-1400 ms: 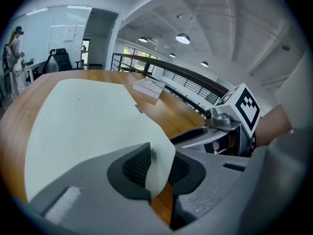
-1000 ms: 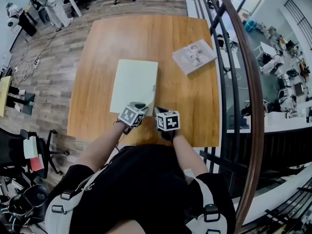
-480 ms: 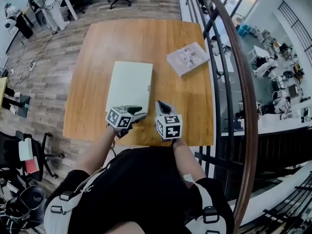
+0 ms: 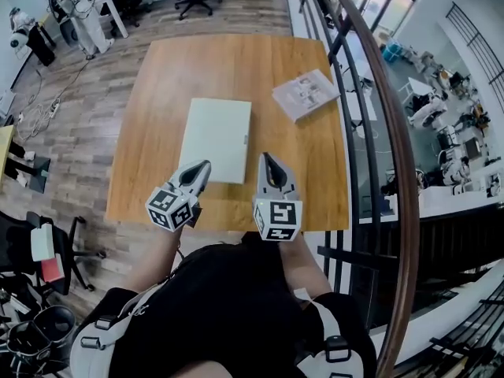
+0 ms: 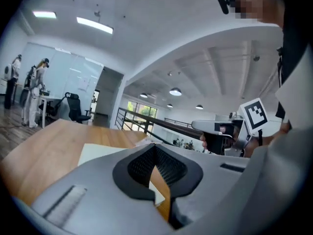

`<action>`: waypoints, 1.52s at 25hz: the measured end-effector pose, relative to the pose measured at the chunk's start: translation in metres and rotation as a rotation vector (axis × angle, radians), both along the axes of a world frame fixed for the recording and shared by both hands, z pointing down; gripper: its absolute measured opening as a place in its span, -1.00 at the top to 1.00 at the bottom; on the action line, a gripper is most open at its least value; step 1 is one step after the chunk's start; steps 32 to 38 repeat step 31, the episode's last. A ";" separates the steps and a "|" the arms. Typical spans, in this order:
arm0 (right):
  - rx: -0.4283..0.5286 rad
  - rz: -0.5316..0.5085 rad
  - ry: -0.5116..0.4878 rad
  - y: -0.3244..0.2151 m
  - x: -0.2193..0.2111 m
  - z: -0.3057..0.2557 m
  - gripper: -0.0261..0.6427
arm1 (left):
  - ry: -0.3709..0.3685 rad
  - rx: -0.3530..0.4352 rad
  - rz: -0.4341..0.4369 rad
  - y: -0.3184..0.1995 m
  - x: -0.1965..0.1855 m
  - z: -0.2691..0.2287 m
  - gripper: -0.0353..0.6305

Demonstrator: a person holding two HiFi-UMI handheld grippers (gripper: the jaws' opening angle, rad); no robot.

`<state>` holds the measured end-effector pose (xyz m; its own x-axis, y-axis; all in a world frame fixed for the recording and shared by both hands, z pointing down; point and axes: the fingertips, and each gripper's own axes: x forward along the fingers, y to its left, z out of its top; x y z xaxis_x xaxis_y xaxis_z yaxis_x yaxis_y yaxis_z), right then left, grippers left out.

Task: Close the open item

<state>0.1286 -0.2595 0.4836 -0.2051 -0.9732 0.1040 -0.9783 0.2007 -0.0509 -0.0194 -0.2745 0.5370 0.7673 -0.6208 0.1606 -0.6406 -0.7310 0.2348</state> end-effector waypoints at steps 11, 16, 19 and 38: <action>0.081 0.007 0.006 0.033 -0.039 -0.012 0.91 | -0.001 0.180 -0.182 0.027 -0.075 -0.056 0.90; 0.087 0.000 0.011 0.034 -0.052 -0.016 0.91 | 0.032 0.170 -0.180 0.034 -0.088 -0.059 0.90; 0.088 0.016 0.019 0.032 -0.053 -0.020 0.91 | 0.034 0.173 -0.200 0.036 -0.095 -0.059 0.90; 0.093 -0.006 0.020 0.024 -0.078 -0.023 0.91 | 0.009 0.177 -0.247 0.027 -0.124 -0.056 0.90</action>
